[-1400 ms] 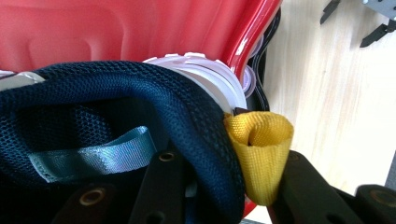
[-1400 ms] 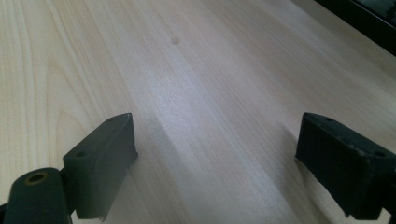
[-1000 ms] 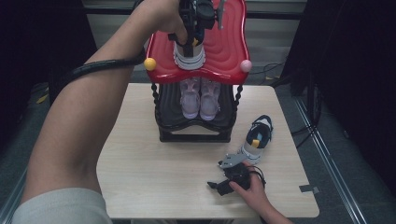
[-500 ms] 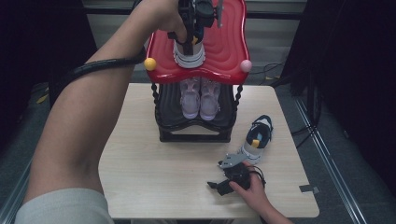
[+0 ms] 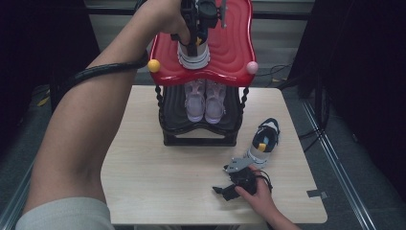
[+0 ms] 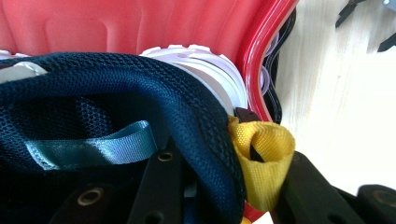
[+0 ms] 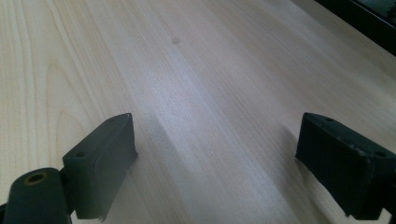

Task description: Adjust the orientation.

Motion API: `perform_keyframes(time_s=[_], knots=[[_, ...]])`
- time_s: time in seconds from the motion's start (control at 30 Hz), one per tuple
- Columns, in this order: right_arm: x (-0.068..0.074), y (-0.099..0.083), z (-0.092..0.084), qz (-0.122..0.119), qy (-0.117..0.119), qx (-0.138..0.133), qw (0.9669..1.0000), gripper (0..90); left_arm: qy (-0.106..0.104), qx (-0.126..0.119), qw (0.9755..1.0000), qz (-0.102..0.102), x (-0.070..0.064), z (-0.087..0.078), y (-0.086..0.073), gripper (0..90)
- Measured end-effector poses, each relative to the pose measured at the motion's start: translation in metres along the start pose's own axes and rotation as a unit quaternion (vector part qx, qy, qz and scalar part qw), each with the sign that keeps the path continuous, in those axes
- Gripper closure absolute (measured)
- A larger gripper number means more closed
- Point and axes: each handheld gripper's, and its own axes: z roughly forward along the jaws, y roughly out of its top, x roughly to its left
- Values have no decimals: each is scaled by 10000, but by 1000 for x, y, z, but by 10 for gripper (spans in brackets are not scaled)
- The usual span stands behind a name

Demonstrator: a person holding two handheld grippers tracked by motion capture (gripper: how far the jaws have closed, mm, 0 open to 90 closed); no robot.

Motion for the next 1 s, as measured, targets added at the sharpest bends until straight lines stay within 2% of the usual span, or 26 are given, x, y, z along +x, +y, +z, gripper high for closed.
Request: perform_keyframes(time_s=[0.2, 0.23, 0.37, 0.47, 0.6, 0.7, 0.83, 0.97, 1.0], knots=[[0, 0, 0, 0, 0, -1, 10000, 110, 54, -117, 9991, -400, -2, -1, -2, 676], [0, 0, 0, -1, -1, 0, 10000, 110, 47, -51, 9996, -282, 0, -1, -2, 655], [0, 0, 0, -1, -1, 0, 10000, 110, 73, -50, 9992, -389, 1, 0, -1, 578], [0, 0, 0, -1, 0, 0, 10000, 110, 66, -105, 9987, -498, 1, -1, 0, 548], [0, 0, 0, 0, 0, 0, 10000, 110, 81, -125, 9968, -785, 0, -2, 0, 489], [0, 0, 0, -2, 1, 0, 10000, 110, 139, -98, 9972, -731, 2, -7, 1, 461], [0, 0, 0, -1, -1, 0, 10000, 110, 182, -255, 9955, -889, 1, -13, -1, 439], [0, 0, 0, -2, 0, -1, 10000, 110, 189, -236, 9950, -957, 0, -20, -3, 410], [0, 0, 0, -2, 0, -1, 10000, 110, 197, -300, 9938, -1051, -1, -21, -4, 390]])
